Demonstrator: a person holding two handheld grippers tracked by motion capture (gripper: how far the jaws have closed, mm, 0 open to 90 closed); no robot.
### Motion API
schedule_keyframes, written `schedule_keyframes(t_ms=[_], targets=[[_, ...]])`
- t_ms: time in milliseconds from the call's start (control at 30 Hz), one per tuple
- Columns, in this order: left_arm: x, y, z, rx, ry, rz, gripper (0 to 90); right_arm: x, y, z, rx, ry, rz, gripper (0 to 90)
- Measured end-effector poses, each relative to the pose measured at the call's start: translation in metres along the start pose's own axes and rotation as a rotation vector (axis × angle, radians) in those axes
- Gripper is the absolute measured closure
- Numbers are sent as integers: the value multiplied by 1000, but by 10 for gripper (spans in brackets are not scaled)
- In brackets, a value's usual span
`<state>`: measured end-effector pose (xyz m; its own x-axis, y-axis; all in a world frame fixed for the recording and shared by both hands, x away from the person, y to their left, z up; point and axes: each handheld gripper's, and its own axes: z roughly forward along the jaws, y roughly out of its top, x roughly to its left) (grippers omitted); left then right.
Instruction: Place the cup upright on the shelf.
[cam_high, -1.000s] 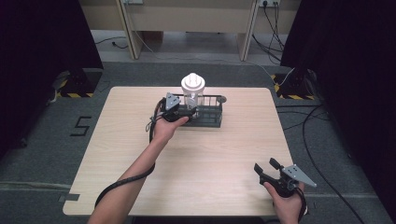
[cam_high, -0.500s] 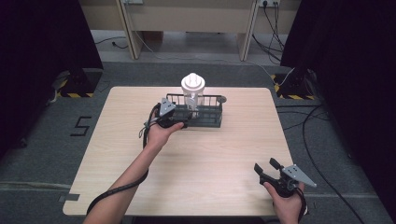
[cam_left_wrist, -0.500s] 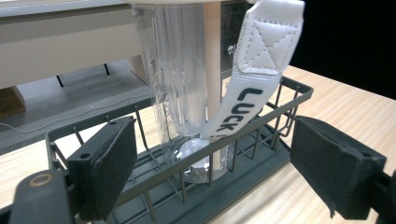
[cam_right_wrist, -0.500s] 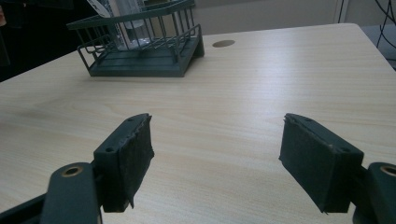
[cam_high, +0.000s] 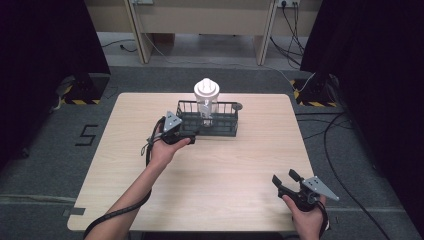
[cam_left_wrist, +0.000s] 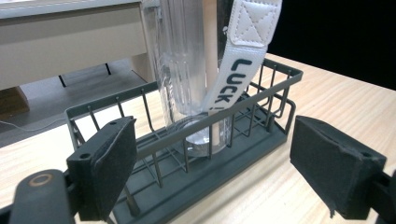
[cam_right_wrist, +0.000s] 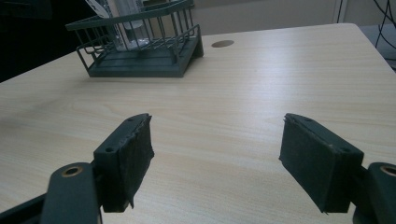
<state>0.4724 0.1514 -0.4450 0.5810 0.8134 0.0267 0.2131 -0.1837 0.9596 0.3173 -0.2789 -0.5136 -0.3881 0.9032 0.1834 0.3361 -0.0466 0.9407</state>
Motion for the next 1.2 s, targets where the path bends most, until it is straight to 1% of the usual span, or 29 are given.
schedule_keyframes(t_ms=[300, 533, 900, 1000, 1067, 1200], targets=[[-1, -5, -15, -14, -4, -1, 143, 0, 0, 0, -3, -2, 3, 257], [1, -12, -26, -13, -1, -6, 143, 0, 0, 0, -4, -3, 4, 257], [4, -24, -50, -13, 7, -3, 143, 0, 0, 0, -4, -3, 3, 257], [4, -28, -57, -12, 7, -1, 143, 0, 0, 0, -4, -3, 4, 257], [4, -32, -61, -11, 7, -6, 144, 0, 0, 0, -4, -3, 3, 257], [5, -41, -71, -6, 12, -10, 144, 0, 0, 0, -1, -3, 1, 257]])
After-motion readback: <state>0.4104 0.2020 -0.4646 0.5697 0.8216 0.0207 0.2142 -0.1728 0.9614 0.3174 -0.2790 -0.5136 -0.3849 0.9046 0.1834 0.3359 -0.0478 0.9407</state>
